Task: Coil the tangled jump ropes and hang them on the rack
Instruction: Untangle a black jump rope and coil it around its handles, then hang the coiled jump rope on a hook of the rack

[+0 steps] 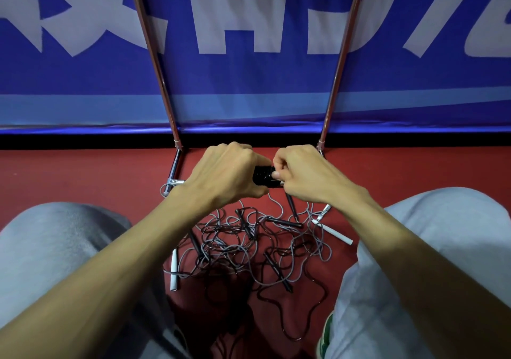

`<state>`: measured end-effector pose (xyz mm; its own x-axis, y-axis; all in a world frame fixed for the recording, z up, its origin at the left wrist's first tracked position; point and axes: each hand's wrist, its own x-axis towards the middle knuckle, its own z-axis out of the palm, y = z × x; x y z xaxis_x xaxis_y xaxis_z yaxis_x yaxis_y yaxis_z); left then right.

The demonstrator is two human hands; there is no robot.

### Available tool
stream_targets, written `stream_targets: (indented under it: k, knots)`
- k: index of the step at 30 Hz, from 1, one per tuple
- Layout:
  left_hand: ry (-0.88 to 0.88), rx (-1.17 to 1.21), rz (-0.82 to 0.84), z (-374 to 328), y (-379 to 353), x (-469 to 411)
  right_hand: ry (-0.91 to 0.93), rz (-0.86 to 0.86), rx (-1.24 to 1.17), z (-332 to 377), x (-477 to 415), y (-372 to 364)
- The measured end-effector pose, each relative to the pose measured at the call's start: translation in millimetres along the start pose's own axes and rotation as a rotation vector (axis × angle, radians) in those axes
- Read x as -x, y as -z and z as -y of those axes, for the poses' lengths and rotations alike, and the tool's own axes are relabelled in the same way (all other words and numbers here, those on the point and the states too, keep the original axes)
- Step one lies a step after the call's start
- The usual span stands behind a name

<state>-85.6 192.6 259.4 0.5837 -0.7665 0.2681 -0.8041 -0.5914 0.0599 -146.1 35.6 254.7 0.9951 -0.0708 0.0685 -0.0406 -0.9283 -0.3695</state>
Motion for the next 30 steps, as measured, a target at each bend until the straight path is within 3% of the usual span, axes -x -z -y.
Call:
stream_targets:
  k: [2, 6, 11, 13, 22, 26, 30]
  knots:
    - [0.047, 0.082, 0.069, 4, 2, 0, 0.058, -0.002, 0.001, -2, 1, -2]
    - [0.122, 0.455, 0.129, 15, -4, -5, 0.063, -0.186, -0.197, -2, 3, 5]
    - [0.133, 0.781, 0.133, 21, -6, -6, -0.215, -0.409, -0.868, -6, -5, 8]
    - [0.136, 0.934, 0.162, 22, -7, -6, -0.237, -0.431, -1.021, -6, -9, 10]
    - [0.229, 1.318, 0.341, 25, 12, -24, -0.047, -0.419, -1.005, 28, -27, 47]
    - [0.233, 1.429, 0.204, 39, 39, -40, 0.027, -0.507, -0.991, 49, -43, 85]
    - [0.298, 1.320, -0.258, 34, 95, -67, 0.136, -0.583, -0.912, 70, -61, 134]
